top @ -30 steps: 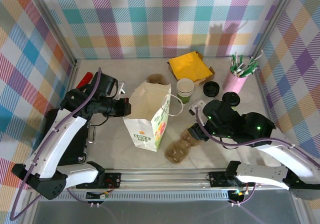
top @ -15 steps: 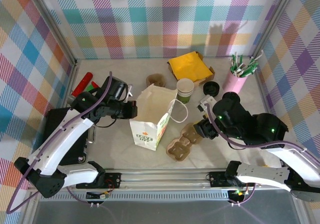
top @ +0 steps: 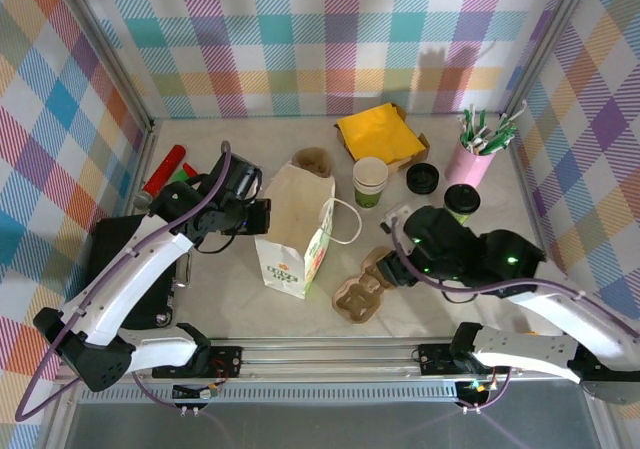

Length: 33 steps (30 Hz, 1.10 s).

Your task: Pack the takeout coffee

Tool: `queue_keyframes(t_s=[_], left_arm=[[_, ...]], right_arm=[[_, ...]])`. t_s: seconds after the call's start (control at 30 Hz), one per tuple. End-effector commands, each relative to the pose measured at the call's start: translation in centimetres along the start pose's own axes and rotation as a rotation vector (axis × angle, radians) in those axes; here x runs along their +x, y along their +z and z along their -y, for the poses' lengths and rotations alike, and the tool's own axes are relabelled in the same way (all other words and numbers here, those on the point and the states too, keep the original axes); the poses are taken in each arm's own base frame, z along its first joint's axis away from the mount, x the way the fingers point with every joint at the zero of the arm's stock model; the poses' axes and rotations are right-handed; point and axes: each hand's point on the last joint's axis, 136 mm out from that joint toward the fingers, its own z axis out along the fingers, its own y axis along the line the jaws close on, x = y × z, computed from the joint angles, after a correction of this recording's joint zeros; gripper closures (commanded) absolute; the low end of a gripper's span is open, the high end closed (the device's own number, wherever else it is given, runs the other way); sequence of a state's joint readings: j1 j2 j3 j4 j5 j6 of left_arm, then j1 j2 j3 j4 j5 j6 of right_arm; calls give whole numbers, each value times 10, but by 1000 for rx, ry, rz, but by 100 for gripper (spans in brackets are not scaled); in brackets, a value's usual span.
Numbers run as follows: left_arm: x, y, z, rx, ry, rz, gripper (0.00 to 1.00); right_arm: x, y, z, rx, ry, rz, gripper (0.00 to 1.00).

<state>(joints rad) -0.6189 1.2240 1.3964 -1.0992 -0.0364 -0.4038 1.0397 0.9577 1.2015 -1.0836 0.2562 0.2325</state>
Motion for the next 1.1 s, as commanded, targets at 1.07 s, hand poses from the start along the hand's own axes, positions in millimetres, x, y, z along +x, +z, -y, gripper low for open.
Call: queue_keyframes(t_s=[1.07], left_arm=[[5, -13, -34, -30, -55, -2, 100]], right_arm=[[107, 186, 9, 48, 108, -550, 34]])
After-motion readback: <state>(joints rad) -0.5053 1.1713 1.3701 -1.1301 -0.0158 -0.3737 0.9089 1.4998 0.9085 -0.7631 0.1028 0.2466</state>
